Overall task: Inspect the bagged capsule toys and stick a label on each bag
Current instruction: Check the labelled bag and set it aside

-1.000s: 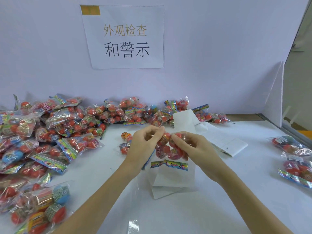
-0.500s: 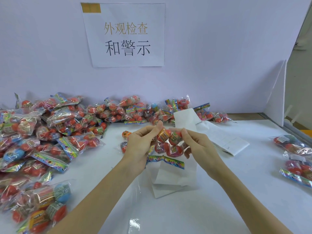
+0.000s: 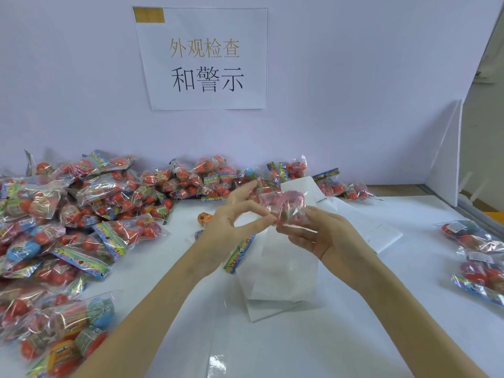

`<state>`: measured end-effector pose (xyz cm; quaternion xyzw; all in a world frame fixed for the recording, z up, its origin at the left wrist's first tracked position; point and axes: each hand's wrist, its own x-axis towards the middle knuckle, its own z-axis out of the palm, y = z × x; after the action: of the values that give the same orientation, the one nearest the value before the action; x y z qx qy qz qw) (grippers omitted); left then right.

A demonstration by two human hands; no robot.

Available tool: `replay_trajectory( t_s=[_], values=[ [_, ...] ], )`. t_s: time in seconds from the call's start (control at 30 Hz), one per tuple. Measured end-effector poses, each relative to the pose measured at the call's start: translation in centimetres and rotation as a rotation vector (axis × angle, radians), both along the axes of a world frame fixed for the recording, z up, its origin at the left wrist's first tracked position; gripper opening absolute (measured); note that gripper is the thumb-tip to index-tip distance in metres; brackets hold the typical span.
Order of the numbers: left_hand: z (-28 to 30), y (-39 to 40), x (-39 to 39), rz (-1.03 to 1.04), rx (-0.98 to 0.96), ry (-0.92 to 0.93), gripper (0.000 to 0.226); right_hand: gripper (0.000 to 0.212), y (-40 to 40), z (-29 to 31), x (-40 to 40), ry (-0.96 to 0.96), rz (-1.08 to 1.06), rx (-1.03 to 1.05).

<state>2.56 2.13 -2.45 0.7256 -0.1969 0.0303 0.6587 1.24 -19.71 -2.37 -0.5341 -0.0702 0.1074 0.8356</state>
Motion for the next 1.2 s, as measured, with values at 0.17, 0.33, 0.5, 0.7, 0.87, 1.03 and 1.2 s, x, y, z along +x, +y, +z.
replay_trajectory(
  t_s=[0.17, 0.33, 0.5, 0.7, 0.87, 1.03, 1.2],
  values=[
    [-0.2, -0.4, 0.2, 0.089, -0.157, 0.1, 0.027, 0.025, 0.5, -0.7, 0.1, -0.036, -0.08, -0.095],
    [-0.8, -1.1, 0.5, 0.174, -0.199, 0.086, 0.043, 0.027, 0.9, -0.8, -0.1, -0.103, -0.07, -0.183],
    [-0.8, -0.6, 1.0, 0.001, -0.239, 0.197, 0.053, 0.025, 0.9, -1.2, 0.0, -0.153, -0.163, -0.323],
    [-0.7, -0.6, 0.6, -0.03, -0.096, 0.291, 0.047, 0.04, 0.8, -0.9, -0.5, -0.234, -0.065, -0.485],
    [-0.6, -0.5, 0.9, 0.075, -0.262, 0.246, 0.021, 0.04, 1.2, -1.0, -0.6, -0.198, -0.088, -0.408],
    [-0.5, -0.8, 0.5, 0.231, -0.104, 0.048, 0.022, 0.033, 1.8, -1.4, -0.6, -0.202, -0.114, -0.39],
    [-0.7, -0.8, 0.6, 0.277, -0.107, -0.042, 0.023, 0.049, 1.7, -1.4, -0.6, -0.122, 0.055, -0.384]
  ],
)
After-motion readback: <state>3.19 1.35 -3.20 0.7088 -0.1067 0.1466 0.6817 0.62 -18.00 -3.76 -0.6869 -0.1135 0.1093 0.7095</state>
